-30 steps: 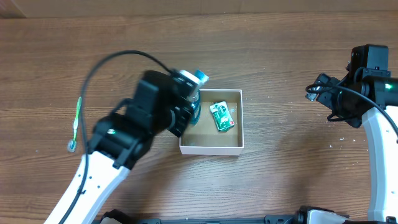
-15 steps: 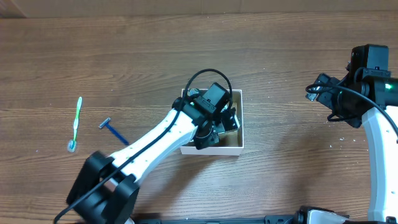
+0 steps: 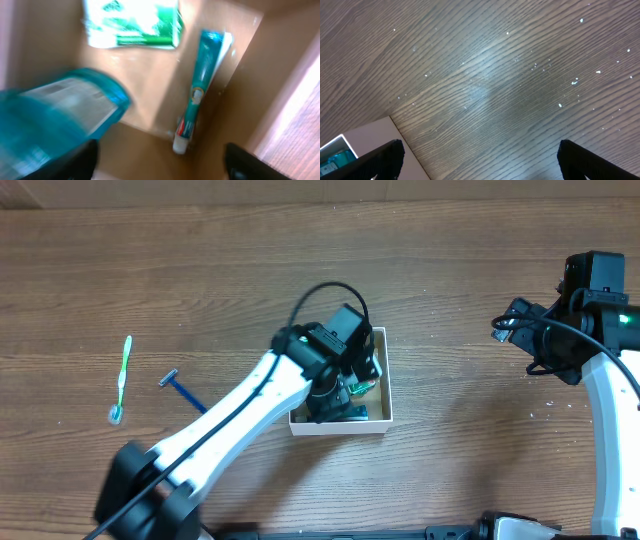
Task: Pack container
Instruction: 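Lower the toothpaste tube into the box and open the left gripper, then move the left gripper to the blue razor and grasp it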
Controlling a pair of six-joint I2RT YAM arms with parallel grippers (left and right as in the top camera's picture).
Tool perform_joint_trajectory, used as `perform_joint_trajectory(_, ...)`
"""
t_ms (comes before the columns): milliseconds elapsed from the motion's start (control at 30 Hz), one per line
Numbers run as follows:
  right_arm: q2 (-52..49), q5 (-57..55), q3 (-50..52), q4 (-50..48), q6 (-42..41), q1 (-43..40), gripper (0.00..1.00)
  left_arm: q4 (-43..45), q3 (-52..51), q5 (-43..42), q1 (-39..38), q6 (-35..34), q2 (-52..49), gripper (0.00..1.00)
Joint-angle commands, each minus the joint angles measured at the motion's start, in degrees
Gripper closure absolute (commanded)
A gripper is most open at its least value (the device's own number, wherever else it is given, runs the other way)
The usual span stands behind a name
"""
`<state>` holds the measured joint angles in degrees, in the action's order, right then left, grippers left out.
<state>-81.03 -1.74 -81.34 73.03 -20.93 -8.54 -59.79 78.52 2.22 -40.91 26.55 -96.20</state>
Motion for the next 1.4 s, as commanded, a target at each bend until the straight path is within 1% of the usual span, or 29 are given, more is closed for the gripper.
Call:
perform_joint_trajectory(0,0.33,-0.09,0.02,-0.33,0.33,-0.17,0.0,-1.9,5.2,4.66,0.48,-13.35,12.39,0.0)
perform_joint_trajectory(133,0.33,-0.09,0.02,-0.55,0.33,-0.17,0.0,-6.34,5.16,10.8,5.11,-29.31,20.7,0.0)
perform_joint_trajectory(200,0.33,-0.09,0.02,-0.74,0.33,-0.17,0.0,-10.16,4.98,13.4,12.07,-39.5,23.37,0.0)
perform_joint_trajectory(267,0.33,-0.09,0.02,-0.72,0.33,-0.17,0.0,-11.37,3.89,12.09,20.35,-45.57,23.85,0.0)
perform_joint_trajectory(300,0.33,-0.09,0.02,-0.72,0.33,-0.17,0.0,-11.34,3.26,10.88,22.99,-46.62,23.69,0.0)
perform_joint_trajectory(333,0.33,-0.09,0.02,-0.7,0.33,-0.17,0.0,-10.91,1.77,7.37,27.85,-47.67,23.32,0.0)
perform_joint_trajectory(367,0.33,-0.09,0.02,-0.66,0.33,-0.17,0.0,-9.31,-0.9,3.04,33.55,-47.98,22.67,0.0)
perform_joint_trajectory(433,0.33,-0.09,0.02,-0.63,0.33,-0.17,0.0,-5.51,-5.73,-1.99,40.44,-48.06,21.18,0.0)
perform_joint_trajectory(500,0.33,-0.09,0.02,-0.61,0.33,-0.17,0.0,-0.79,-11.17,-5.38,46.38,-48.72,18.51,0.0)
perform_joint_trajectory(567,0.33,-0.09,0.02,-0.61,0.33,-0.17,0.0,2.8,-14.86,-6.51,49.75,-48.89,14.99,0.0)
perform_joint_trajectory(667,0.33,-0.09,0.02,-0.63,0.33,-0.17,0.0,6.47,-17.16,-6.51,51.49,-48.87,8.2,0.0)
perform_joint_trajectory(733,0.33,-0.07,0.02,-0.61,0.33,-0.17,0.0,8.9,-17.31,-6.54,51.36,-48.89,2.47,0.0)
perform_joint_trajectory(833,0.33,-0.09,0.02,-0.52,0.33,-0.17,0.0,11.56,-17.31,-6.75,51.39,-48.92,-3.48,0.0)
perform_joint_trajectory(933,0.33,-0.09,0.02,-0.52,0.33,-0.17,0.0,12.72,-17.31,-6.75,51.39,-48.92,-8.46,0.0)
perform_joint_trajectory(1067,0.33,-0.07,0.02,-0.5,0.33,-0.17,0.0,13.6,-17.31,-6.62,51.39,-48.85,-12.02,0.0)
perform_joint_trajectory(1100,0.33,-0.07,0.02,-0.48,0.33,-0.17,0.0,13.53,-17.31,-6.54,51.39,-48.85,-12.28,0.09)
perform_joint_trajectory(1133,0.33,-0.07,0.02,-0.48,0.33,-0.17,0.0,13.51,-17.31,-6.56,51.39,-48.85,-12.28,0.12)
perform_joint_trajectory(1200,0.33,-0.07,0.02,-0.48,0.33,-0.17,0.0,13.33,-17.31,-6.56,51.39,-48.85,-12.28,0.28)
perform_joint_trajectory(1233,0.33,-0.07,0.02,-0.48,0.33,-0.17,0.0,13.14,-17.31,-6.54,51.39,-48.85,-12.28,0.34)
perform_joint_trajectory(1267,0.33,-0.07,0.02,-0.48,0.33,-0.17,0.0,12.92,-17.31,-6.56,51.39,-48.85,-12.28,0.46)
perform_joint_trajectory(1300,0.33,-0.07,0.02,-0.48,0.33,-0.17,0.0,12.76,-17.31,-6.56,51.39,-48.85,-12.28,0.52)
perform_joint_trajectory(1333,0.33,-0.07,0.02,-0.48,0.33,-0.17,0.0,12.57,-17.31,-6.56,51.39,-48.85,-12.28,0.61)
perform_joint_trajectory(1367,0.33,-0.07,0.02,-0.48,0.33,-0.17,0.0,12.33,-17.29,-6.56,51.39,-48.83,-12.28,0.74)
